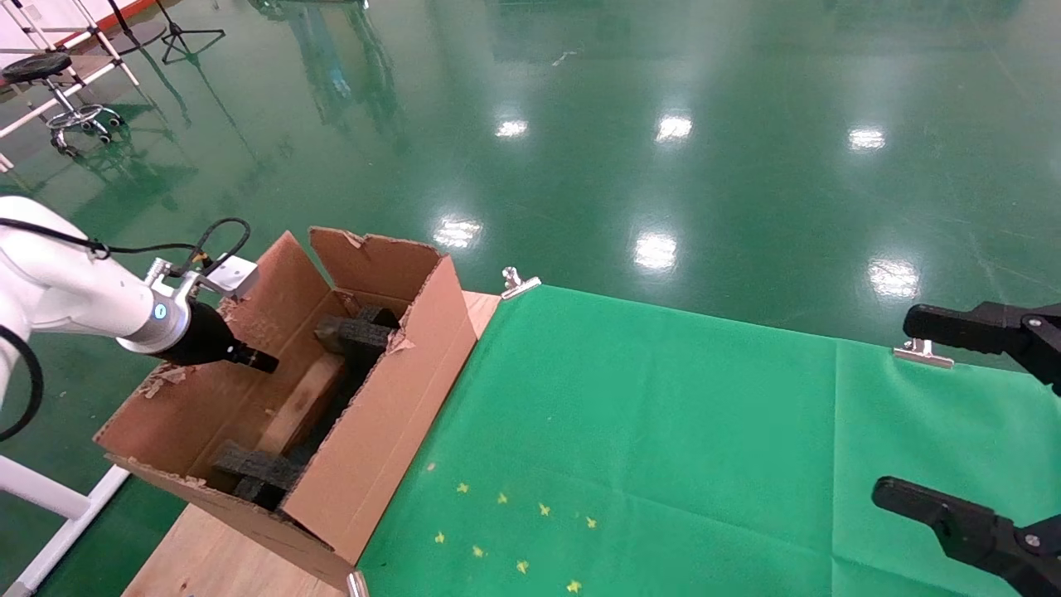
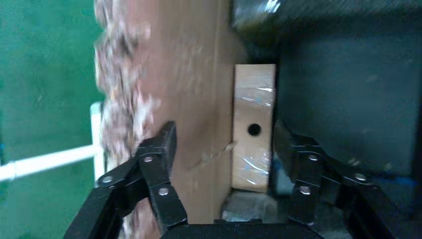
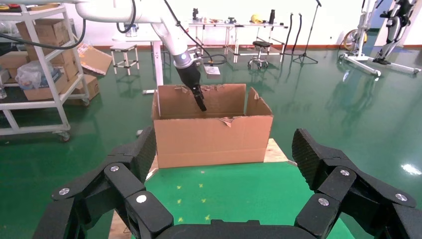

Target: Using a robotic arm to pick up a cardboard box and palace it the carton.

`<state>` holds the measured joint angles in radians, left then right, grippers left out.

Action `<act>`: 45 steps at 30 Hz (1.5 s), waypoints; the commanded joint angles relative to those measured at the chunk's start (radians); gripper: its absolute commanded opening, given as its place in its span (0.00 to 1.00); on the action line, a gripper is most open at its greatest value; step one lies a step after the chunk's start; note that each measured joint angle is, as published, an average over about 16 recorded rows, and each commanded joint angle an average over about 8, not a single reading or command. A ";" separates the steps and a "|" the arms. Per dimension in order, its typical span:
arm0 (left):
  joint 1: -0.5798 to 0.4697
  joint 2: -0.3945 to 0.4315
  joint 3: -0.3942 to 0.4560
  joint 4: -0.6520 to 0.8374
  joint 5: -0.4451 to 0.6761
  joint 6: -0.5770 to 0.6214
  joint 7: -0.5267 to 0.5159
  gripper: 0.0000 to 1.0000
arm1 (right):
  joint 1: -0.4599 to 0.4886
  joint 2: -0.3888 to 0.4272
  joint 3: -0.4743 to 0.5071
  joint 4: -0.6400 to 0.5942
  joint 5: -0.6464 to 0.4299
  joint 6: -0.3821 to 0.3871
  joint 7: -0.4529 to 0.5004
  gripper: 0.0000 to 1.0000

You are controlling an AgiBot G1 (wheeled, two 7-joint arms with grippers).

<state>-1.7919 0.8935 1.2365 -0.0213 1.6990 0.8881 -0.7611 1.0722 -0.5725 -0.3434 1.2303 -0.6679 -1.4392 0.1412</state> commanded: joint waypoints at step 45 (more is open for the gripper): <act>0.044 -0.152 -0.299 -0.452 -0.316 0.241 0.175 1.00 | 0.000 0.000 0.000 0.000 0.000 0.000 0.000 1.00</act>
<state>-1.7475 0.7410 0.9375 -0.4740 1.3830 1.1296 -0.5857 1.0719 -0.5723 -0.3434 1.2299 -0.6676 -1.4389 0.1412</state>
